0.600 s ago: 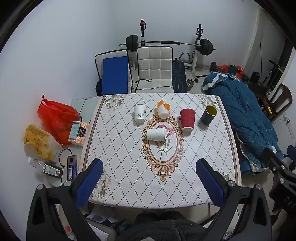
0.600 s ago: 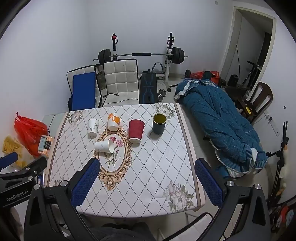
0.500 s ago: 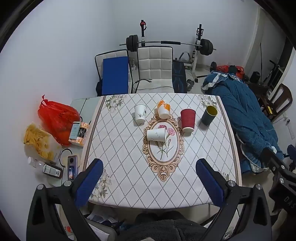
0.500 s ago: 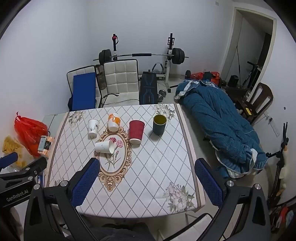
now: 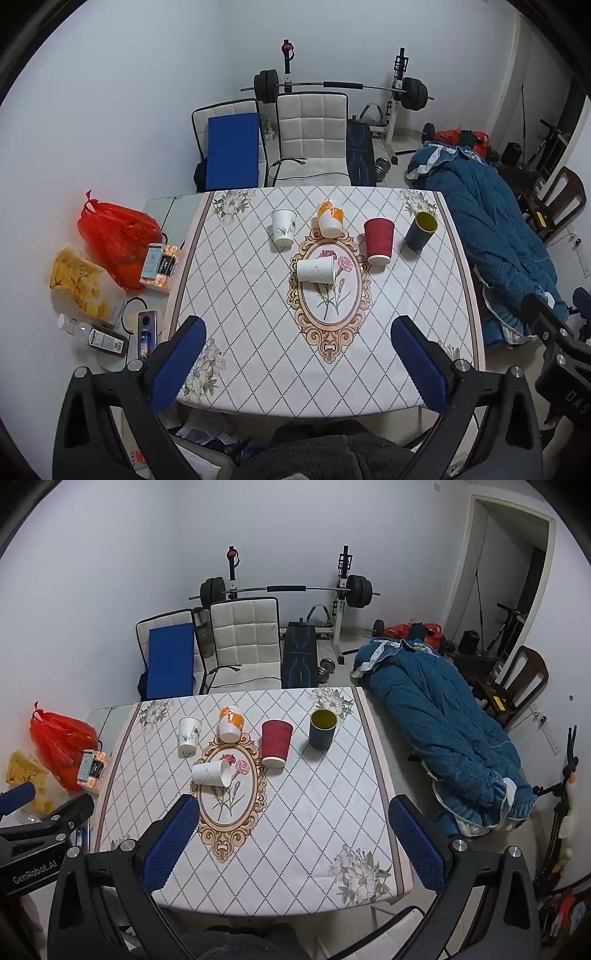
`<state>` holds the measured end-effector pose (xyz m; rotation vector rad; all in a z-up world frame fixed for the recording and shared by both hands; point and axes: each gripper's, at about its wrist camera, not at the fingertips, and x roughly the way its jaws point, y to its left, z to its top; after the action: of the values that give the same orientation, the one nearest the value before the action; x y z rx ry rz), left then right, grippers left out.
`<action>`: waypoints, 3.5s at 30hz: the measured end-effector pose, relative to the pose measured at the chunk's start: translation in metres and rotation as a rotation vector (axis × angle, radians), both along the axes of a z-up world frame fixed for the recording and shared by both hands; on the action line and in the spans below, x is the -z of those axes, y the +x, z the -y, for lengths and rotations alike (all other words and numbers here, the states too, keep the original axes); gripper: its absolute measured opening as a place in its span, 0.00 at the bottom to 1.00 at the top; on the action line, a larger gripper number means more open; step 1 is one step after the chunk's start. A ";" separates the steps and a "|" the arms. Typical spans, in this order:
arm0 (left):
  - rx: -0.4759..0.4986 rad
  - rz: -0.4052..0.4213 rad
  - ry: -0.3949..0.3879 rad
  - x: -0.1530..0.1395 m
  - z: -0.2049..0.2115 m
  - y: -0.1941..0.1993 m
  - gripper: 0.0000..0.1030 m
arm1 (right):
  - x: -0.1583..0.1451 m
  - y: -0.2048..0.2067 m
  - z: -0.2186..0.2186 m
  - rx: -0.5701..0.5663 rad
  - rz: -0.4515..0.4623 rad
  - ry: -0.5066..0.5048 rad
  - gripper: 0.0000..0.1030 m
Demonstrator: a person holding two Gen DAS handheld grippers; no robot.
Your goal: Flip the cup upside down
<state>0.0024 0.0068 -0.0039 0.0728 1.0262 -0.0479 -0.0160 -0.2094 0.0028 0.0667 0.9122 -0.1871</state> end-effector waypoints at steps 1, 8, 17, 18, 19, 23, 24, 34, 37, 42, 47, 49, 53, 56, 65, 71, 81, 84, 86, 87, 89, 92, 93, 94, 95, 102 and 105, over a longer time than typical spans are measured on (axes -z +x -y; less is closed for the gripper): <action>0.000 0.001 -0.001 0.000 0.000 0.001 1.00 | 0.000 0.000 0.000 0.000 0.000 0.000 1.00; 0.002 0.002 0.002 -0.003 -0.003 0.003 1.00 | 0.001 0.002 -0.004 0.001 0.000 -0.001 1.00; -0.001 0.004 0.004 -0.003 -0.001 0.003 1.00 | 0.001 0.001 -0.006 0.001 -0.001 0.004 1.00; -0.001 0.005 0.004 -0.003 -0.002 0.003 1.00 | 0.001 0.001 -0.005 0.000 -0.001 0.004 1.00; -0.002 0.004 0.004 -0.003 -0.001 0.003 1.00 | 0.001 0.001 -0.005 0.001 -0.001 0.006 1.00; 0.002 0.002 0.004 -0.009 -0.001 0.005 1.00 | 0.002 0.000 -0.004 0.001 -0.002 0.003 1.00; 0.002 0.000 0.003 -0.010 -0.002 0.006 1.00 | 0.002 0.000 -0.004 0.002 -0.004 0.007 1.00; 0.000 0.001 0.002 -0.010 -0.002 0.005 1.00 | 0.004 0.000 -0.006 0.004 -0.003 0.014 1.00; 0.000 0.000 0.003 -0.011 -0.001 0.005 1.00 | 0.005 0.000 -0.006 0.004 -0.003 0.014 1.00; 0.000 -0.002 0.001 -0.010 0.000 0.004 1.00 | 0.003 -0.002 -0.004 0.003 -0.004 0.016 1.00; 0.000 -0.002 0.000 -0.010 0.000 0.002 1.00 | 0.005 -0.003 -0.004 0.005 -0.002 0.014 1.00; 0.000 -0.002 -0.001 -0.010 0.000 0.002 1.00 | 0.005 -0.003 -0.004 0.005 -0.004 0.016 1.00; 0.001 -0.002 0.000 -0.010 0.001 0.002 1.00 | 0.004 -0.005 -0.003 0.004 -0.004 0.012 1.00; 0.000 -0.001 -0.001 -0.010 0.000 0.002 1.00 | 0.003 -0.005 -0.004 0.005 -0.003 0.011 1.00; 0.004 0.004 -0.001 -0.010 0.003 0.001 1.00 | -0.005 -0.005 -0.005 0.008 0.004 0.014 1.00; 0.002 0.003 -0.004 -0.011 0.002 0.001 1.00 | -0.008 -0.003 -0.007 0.006 0.004 0.023 1.00; 0.003 -0.013 0.003 0.002 0.002 0.007 1.00 | 0.000 -0.003 -0.010 0.012 -0.018 0.036 1.00; 0.011 -0.034 0.004 0.020 0.000 0.013 1.00 | 0.019 0.001 -0.007 0.030 -0.052 0.027 1.00; 0.023 -0.055 0.017 0.034 0.001 0.019 1.00 | 0.039 0.007 -0.005 0.045 -0.096 0.030 1.00; 0.028 -0.063 0.020 0.042 0.000 0.022 1.00 | 0.045 0.009 -0.004 0.050 -0.110 0.032 1.00; 0.035 -0.089 0.029 0.059 -0.003 0.030 1.00 | 0.069 0.015 -0.001 0.066 -0.159 0.043 1.00; 0.038 -0.121 0.045 0.084 -0.005 0.041 1.00 | 0.106 0.021 0.003 0.083 -0.217 0.048 1.00; 0.040 -0.135 0.045 0.092 -0.005 0.044 1.00 | 0.120 0.023 0.005 0.085 -0.236 0.049 1.00; 0.039 -0.148 0.049 0.100 -0.004 0.048 1.00 | 0.132 0.024 0.006 0.088 -0.251 0.043 1.00; 0.037 -0.168 0.056 0.110 -0.003 0.053 1.00 | 0.147 0.026 0.008 0.094 -0.277 0.038 1.00; 0.022 -0.273 0.075 0.160 0.017 0.079 1.00 | 0.230 0.040 0.036 0.093 -0.411 0.091 1.00; 0.009 -0.308 0.085 0.175 0.031 0.092 1.00 | 0.252 0.051 0.049 0.085 -0.450 0.105 1.00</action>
<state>0.0947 -0.0242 -0.1792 0.1511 1.3355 -0.0236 0.0348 -0.2587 -0.2494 0.1652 1.3689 -0.2387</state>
